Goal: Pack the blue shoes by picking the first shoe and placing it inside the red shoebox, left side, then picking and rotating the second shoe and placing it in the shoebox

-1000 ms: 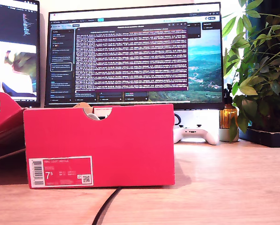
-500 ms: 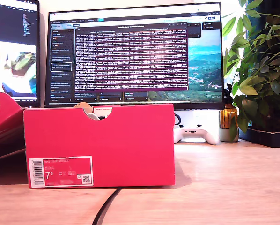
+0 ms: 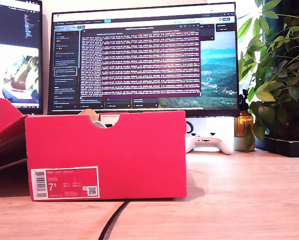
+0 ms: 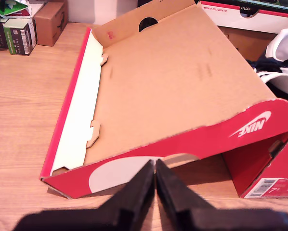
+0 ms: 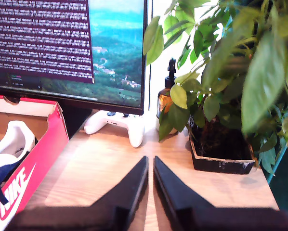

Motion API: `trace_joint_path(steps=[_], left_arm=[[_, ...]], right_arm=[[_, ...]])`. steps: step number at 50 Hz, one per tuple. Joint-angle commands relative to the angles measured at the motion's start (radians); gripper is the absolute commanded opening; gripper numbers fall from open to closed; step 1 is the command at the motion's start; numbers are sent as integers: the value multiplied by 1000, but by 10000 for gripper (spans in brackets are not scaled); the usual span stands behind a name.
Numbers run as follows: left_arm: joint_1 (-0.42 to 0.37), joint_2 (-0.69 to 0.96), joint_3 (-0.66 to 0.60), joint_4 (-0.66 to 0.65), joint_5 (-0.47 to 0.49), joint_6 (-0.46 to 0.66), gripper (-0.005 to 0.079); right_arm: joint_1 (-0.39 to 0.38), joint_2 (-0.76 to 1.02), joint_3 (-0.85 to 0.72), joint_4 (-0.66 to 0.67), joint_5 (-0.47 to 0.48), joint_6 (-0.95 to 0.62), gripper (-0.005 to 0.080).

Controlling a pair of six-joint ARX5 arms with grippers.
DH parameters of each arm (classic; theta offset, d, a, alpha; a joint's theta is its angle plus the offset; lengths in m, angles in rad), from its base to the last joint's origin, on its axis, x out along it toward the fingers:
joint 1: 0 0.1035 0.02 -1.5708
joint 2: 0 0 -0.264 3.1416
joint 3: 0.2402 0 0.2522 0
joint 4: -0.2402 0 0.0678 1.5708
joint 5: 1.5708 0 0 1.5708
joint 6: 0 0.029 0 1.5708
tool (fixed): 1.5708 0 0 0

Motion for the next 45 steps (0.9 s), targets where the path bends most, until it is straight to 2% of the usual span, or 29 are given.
trace_joint_path(steps=[1,17,27,39,45], left_arm=[[3,-8,-23,-14,-1,3,-20],[3,-8,-23,-14,-1,3,-19],[3,-8,-23,-14,-1,3,-20],[3,-8,-23,-15,-1,3,-20],[3,-8,-23,-14,-1,3,-20]], right_arm=[[-4,-34,-47,39,-1,3,-7],[-30,-204,-248,183,-1,16,-7],[-82,-277,-330,204,-15,81,-7],[-75,-403,-436,175,-19,107,-7],[-61,-476,-480,97,-34,115,-7]])
